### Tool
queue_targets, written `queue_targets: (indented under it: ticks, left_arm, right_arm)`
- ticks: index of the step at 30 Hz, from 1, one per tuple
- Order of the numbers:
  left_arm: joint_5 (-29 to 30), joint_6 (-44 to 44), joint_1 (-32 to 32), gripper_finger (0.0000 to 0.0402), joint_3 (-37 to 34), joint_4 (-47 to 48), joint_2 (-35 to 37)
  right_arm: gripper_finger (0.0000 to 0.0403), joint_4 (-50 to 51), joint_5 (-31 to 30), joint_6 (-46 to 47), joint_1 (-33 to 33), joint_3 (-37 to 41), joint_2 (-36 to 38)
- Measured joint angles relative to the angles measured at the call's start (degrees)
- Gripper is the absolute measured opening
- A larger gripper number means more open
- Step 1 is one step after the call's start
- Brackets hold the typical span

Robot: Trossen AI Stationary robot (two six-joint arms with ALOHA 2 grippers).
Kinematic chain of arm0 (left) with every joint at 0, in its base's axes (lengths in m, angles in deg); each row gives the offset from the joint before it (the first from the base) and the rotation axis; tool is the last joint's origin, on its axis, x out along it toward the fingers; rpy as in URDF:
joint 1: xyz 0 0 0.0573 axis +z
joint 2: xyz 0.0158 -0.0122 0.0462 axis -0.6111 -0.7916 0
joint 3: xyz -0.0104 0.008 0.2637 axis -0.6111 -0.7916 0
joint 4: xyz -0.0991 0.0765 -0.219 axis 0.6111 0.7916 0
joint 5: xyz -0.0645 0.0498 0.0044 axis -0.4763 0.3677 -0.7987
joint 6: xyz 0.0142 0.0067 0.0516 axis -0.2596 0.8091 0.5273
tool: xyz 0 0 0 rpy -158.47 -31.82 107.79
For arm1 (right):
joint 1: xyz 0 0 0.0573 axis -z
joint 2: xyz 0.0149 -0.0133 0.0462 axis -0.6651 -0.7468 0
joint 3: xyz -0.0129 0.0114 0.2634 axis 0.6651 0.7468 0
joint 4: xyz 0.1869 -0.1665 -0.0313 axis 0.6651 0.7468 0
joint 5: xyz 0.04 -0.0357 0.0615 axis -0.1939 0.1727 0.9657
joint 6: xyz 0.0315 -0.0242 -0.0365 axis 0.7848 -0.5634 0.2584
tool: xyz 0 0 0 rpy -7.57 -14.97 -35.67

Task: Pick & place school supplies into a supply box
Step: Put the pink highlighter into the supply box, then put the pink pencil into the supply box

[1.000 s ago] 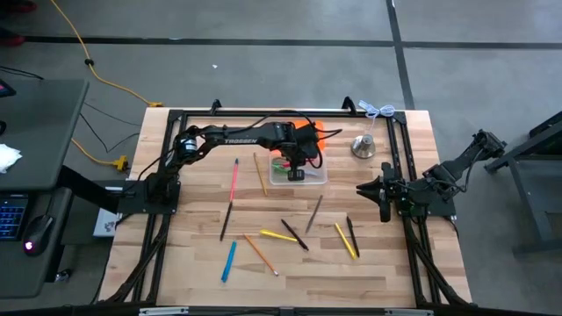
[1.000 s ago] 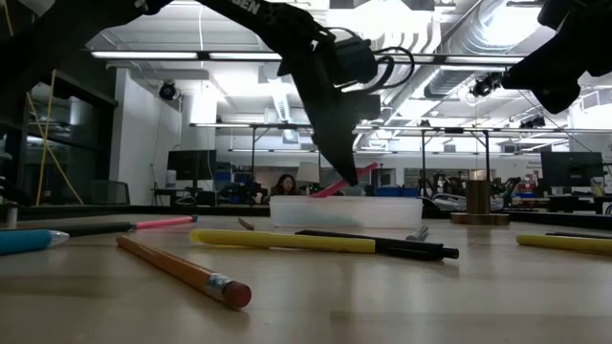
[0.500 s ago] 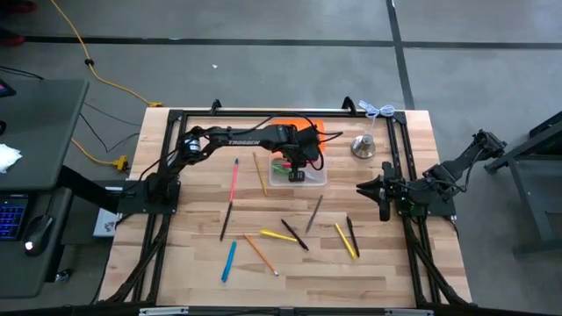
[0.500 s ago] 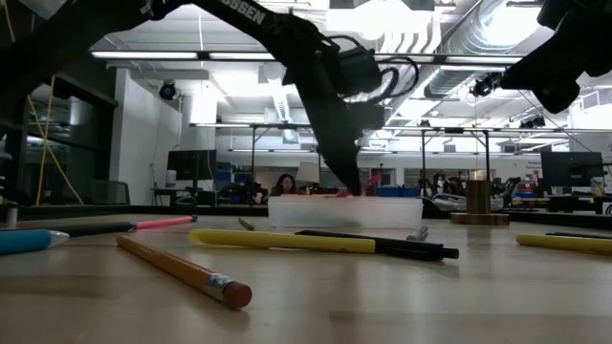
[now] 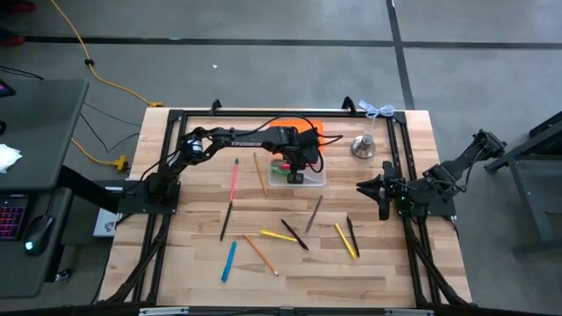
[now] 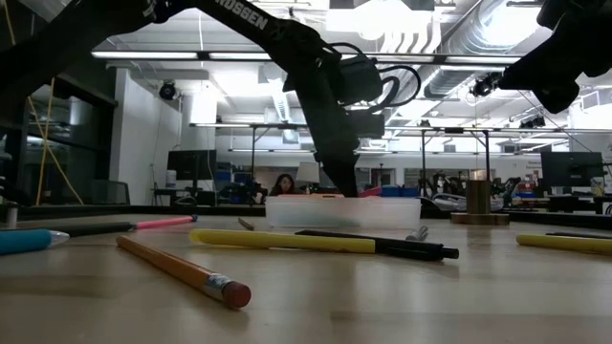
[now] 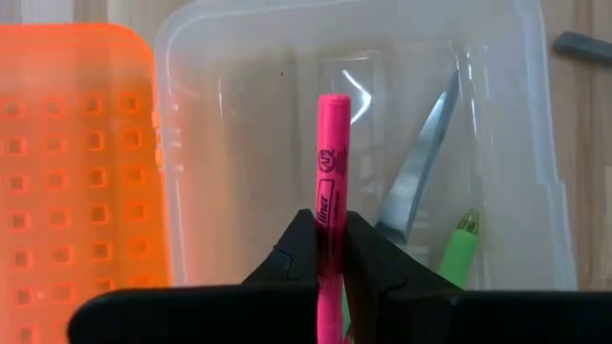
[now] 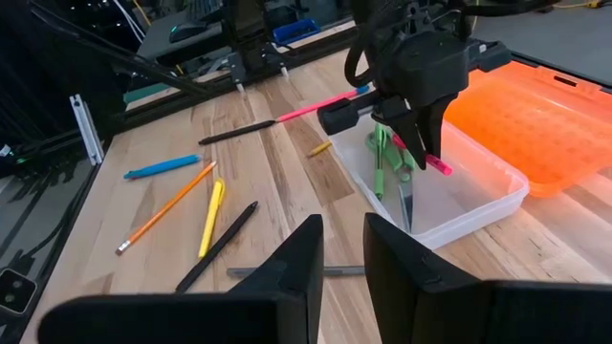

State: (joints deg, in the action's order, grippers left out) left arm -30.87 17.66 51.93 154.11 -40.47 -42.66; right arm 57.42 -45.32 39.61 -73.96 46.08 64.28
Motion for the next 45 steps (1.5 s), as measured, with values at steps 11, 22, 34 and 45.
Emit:
queue_targets:
  ticks: [11, 22, 34, 45]
  left_arm:
    - [0.5, 1.8, 0.0, 0.0091, 0.0, -2.3, 0.0]
    - [2.4, 2.0, 0.4, 0.0115, -0.1, -1.8, -0.5]
    - [4.2, -0.1, 0.4, 0.0127, 6.7, 3.4, -0.5]
    - [4.2, -5.2, 0.4, 0.0127, 20.5, 19.4, -0.5]
  right_arm:
    - [0.0055, 0.0, 0.1, 0.0, 0.0, 0.0, 0.0]
    - [0.0055, 0.0, 0.2, 0.0, 0.0, 0.0, 0.0]
    - [0.0055, -0.4, 0.0, 0.1, 0.0, 0.0, 0.0]
    - [0.0055, -0.4, 0.1, 0.8, 0.0, 0.0, 0.0]
